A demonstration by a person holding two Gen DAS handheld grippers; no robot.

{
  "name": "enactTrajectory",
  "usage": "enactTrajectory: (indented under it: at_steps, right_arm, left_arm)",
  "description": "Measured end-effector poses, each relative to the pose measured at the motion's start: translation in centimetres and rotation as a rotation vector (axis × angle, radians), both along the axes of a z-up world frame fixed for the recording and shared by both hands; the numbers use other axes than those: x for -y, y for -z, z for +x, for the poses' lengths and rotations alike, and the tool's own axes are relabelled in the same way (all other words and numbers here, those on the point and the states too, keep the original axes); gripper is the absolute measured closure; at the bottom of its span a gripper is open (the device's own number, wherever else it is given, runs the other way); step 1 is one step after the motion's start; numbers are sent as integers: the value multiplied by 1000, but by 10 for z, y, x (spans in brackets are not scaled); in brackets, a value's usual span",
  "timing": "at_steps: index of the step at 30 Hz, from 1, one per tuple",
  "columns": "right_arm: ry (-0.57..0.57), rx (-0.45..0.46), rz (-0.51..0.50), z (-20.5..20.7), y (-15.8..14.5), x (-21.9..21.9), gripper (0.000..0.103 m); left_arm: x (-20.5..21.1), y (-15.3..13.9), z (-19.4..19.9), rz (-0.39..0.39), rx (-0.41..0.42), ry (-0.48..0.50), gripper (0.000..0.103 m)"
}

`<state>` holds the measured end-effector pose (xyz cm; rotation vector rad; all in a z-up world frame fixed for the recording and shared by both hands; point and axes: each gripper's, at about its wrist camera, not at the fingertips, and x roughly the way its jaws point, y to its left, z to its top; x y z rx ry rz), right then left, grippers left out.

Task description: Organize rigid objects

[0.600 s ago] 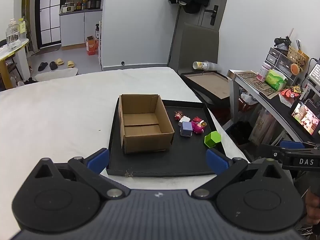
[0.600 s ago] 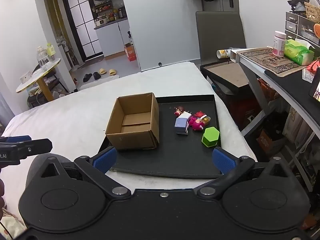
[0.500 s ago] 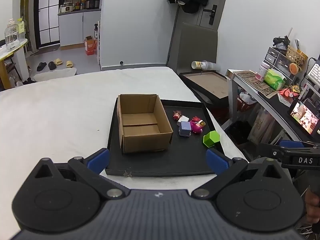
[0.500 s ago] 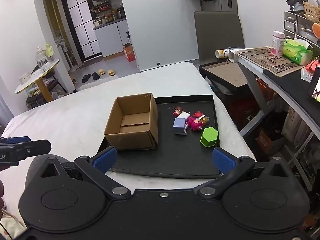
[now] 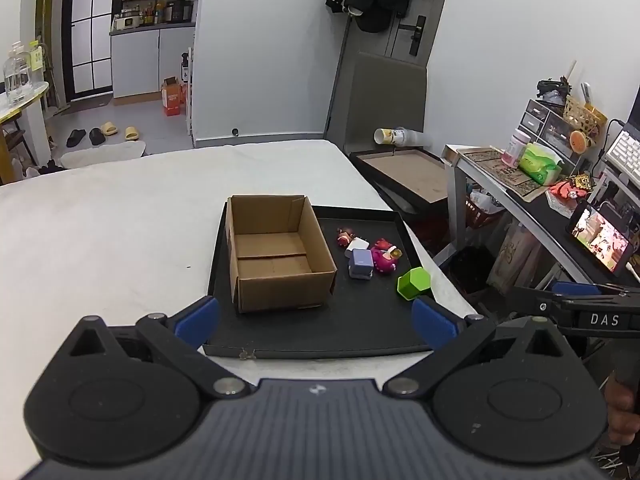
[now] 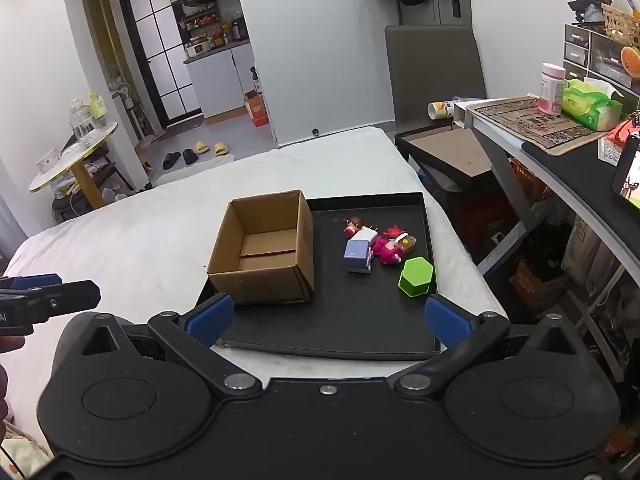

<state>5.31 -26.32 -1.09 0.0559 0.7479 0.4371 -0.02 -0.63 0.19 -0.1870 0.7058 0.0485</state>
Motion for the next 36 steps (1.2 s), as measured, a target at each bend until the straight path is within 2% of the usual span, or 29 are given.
enactTrajectory:
  at_steps: [36]
  right_arm:
    - [-15, 7, -11, -1, -2, -5, 0]
  left_arm:
    - [-6, -3, -2, -3, 2, 9, 1]
